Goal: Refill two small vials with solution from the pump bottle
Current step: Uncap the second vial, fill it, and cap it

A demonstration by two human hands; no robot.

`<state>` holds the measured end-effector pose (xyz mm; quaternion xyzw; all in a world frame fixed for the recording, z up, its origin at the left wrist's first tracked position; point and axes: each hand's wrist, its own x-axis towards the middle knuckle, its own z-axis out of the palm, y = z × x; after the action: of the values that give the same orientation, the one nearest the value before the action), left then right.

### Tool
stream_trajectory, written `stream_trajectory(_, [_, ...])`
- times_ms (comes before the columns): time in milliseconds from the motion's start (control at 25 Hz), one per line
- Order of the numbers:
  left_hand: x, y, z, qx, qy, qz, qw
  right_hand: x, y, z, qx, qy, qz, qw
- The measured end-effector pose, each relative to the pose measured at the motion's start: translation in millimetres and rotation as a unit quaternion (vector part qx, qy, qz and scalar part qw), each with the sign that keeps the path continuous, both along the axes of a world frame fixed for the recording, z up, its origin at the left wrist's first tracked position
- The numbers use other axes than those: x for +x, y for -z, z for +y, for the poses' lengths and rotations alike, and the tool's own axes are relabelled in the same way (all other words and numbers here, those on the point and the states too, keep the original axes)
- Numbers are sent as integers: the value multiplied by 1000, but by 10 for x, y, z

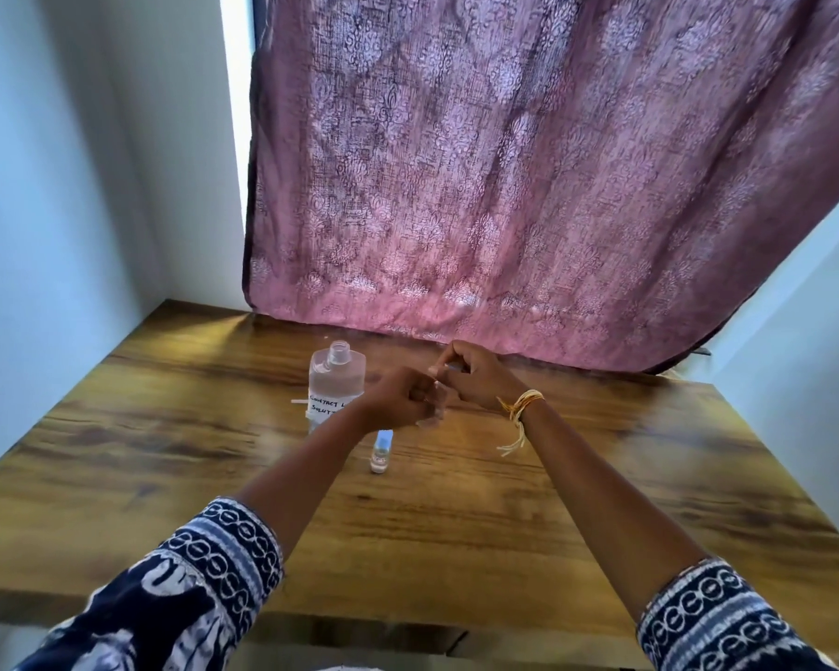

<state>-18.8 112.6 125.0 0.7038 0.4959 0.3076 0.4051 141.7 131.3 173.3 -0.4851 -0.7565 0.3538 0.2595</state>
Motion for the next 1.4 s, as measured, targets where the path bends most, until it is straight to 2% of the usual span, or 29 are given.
stream_trajectory(80, [-18, 32, -28, 0, -16, -23, 1000, 23, -39, -27, -31, -23, 21, 999])
stream_trajectory(200, [9, 72, -48, 0, -53, -38, 998, 38, -49, -32, -20, -9, 40, 999])
stream_trajectory(400, [31, 101, 8, 1, -75, -54, 996, 29, 80, -55, -68, 70, 190, 977])
stream_trajectory(520, [41, 87, 31, 22, -65, -41, 997, -31, 160, -65, -88, 123, 238, 959])
stream_trajectory(640, [55, 101, 53, 45, -62, -25, 997, -72, 182, -67, -80, 141, 249, 955])
stream_trajectory(840, [37, 162, 90, 26, -69, -15, 997, -27, 163, -57, -127, 118, 260, 950])
stream_trajectory(1040, [43, 141, 98, 39, -63, -7, 997, -112, 182, -54, -101, 144, 264, 948])
stream_trajectory(1200, [31, 134, 87, 38, -65, -4, 997, -53, 204, -35, -141, 114, 301, 936])
stream_trajectory(1400, [49, 163, 98, 40, -72, 2, 997, -50, 255, -13, -145, 110, 296, 938])
